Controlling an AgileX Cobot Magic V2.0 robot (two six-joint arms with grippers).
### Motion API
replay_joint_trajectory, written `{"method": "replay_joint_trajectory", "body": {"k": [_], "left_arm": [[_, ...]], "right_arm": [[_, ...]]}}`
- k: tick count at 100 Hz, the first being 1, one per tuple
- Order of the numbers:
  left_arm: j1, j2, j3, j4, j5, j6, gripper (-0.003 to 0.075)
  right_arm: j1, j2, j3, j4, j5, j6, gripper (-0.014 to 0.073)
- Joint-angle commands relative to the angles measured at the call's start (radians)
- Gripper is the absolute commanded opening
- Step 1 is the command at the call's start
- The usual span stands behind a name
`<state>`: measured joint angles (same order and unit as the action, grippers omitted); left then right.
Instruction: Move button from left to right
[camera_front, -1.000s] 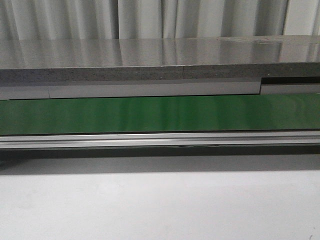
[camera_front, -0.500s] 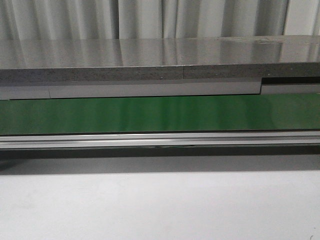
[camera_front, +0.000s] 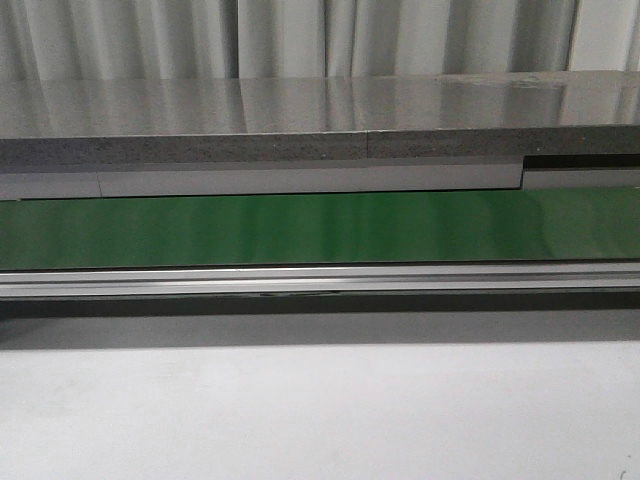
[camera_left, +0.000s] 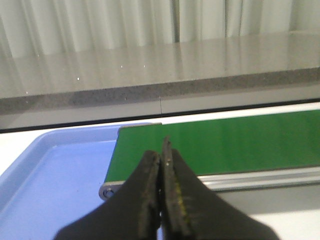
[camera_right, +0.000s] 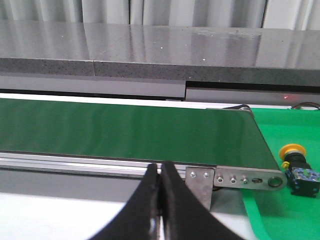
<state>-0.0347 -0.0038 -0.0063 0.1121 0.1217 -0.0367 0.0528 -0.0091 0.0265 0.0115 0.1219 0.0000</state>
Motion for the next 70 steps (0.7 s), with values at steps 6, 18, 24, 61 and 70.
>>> {"method": "replay_joint_trajectory", "body": {"k": [6, 18, 24, 61, 70], "left_arm": [[0.002, -0.034, 0.025, -0.017, -0.122, -0.014, -0.0019], [0.002, -0.034, 0.044, -0.022, -0.147, -0.014, -0.0019], [0.002, -0.034, 0.044, -0.022, -0.152, -0.014, -0.0019], [0.002, -0.034, 0.044, -0.025, -0.154, -0.014, -0.0019], [0.002, -0.034, 0.044, -0.025, -0.154, -0.014, -0.0019]], "right_arm": [[-0.007, -0.016, -0.018, -0.003, -0.088, 0.0, -0.0068], [-0.007, -0.016, -0.018, -0.003, -0.088, 0.0, -0.0068], [-0.007, -0.016, -0.018, -0.003, -0.088, 0.0, -0.0068], [-0.007, -0.016, -0.018, -0.003, -0.088, 0.0, -0.0068], [-0.007, -0.016, -0.018, -0.003, -0.088, 0.0, -0.0068]]}}
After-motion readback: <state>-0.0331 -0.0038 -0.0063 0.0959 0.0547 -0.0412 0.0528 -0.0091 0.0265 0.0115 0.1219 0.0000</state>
